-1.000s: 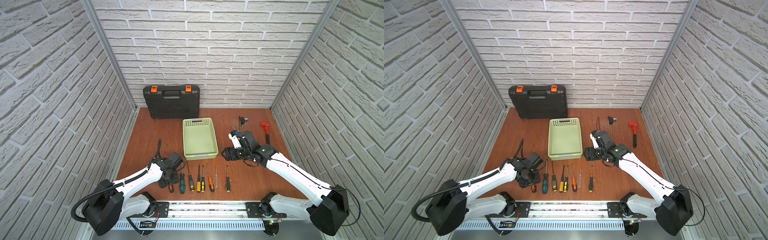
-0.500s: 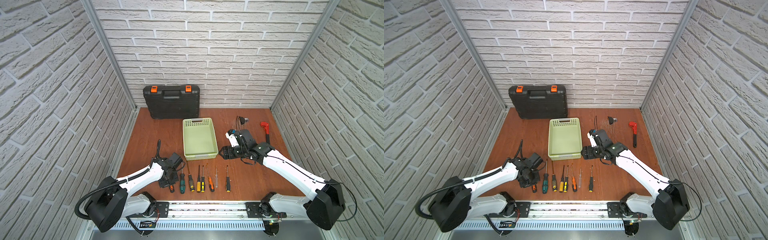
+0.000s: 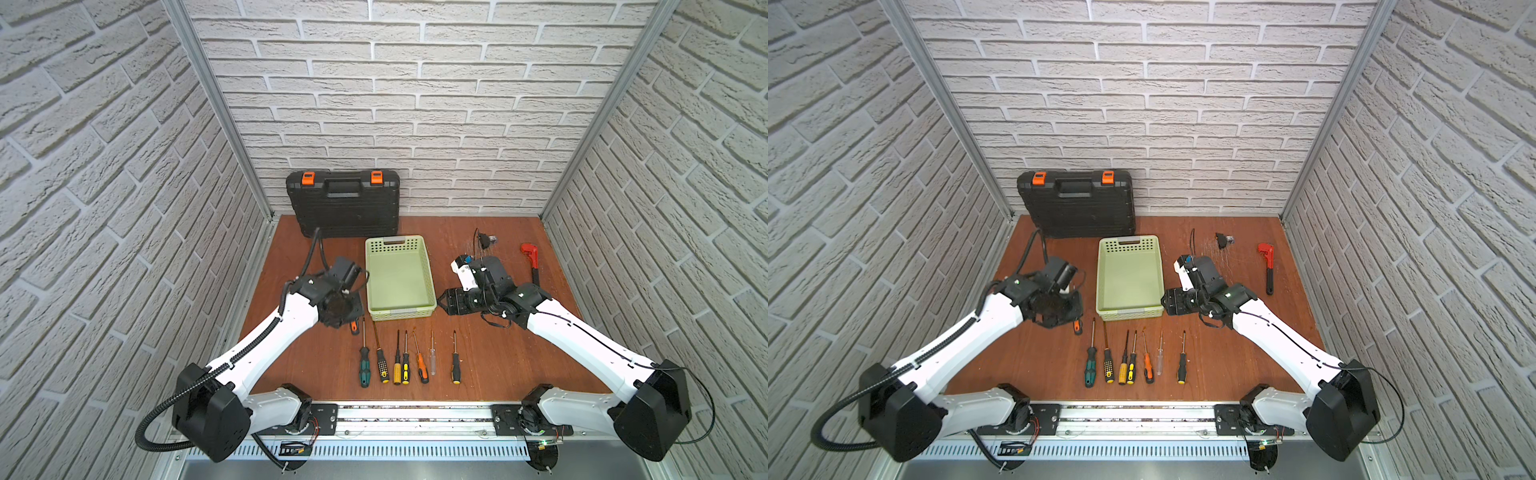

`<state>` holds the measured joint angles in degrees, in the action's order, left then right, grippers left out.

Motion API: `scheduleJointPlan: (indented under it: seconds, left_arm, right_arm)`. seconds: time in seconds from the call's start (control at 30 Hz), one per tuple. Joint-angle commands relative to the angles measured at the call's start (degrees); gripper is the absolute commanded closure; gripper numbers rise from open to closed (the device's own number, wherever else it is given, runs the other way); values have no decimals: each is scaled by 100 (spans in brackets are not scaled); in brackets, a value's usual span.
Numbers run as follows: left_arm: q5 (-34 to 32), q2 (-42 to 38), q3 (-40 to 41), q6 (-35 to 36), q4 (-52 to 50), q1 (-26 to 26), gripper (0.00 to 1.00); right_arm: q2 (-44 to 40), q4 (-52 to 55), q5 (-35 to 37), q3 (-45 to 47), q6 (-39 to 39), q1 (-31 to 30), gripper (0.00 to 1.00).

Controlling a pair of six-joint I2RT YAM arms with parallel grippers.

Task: Put the screwdriver in the bin
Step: Pick up the screwdriver from the bottom-left of the table, then place the screwdriver in the bin.

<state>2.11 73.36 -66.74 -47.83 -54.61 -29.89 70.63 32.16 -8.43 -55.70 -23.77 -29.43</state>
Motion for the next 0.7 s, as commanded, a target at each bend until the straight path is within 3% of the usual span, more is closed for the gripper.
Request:
scheduleJointPlan:
  seconds: [0.0, 0.2, 0.3, 0.47, 0.67]
  left_arm:
    - [265, 834, -1091, 1048, -340, 80, 97]
    - [422, 2678, -2785, 1542, -145, 92, 99]
    - [570, 3398, -3230, 1520, -102, 97, 100]
    - [826, 4109, -3247, 1344, 243, 28, 100]
    - [669, 4477, -3027, 1181, 520, -78, 100]
  right_arm:
    - [100, -253, 7, -263, -19, -28, 27]
    - [-123, -56, 190, -266, 101, -36, 29]
    - [-311, 142, 329, -242, 112, -35, 29]
    - [-615, 148, 442, 2, 91, -36, 29]
    - [-537, 132, 395, 13, 98, -32, 28]
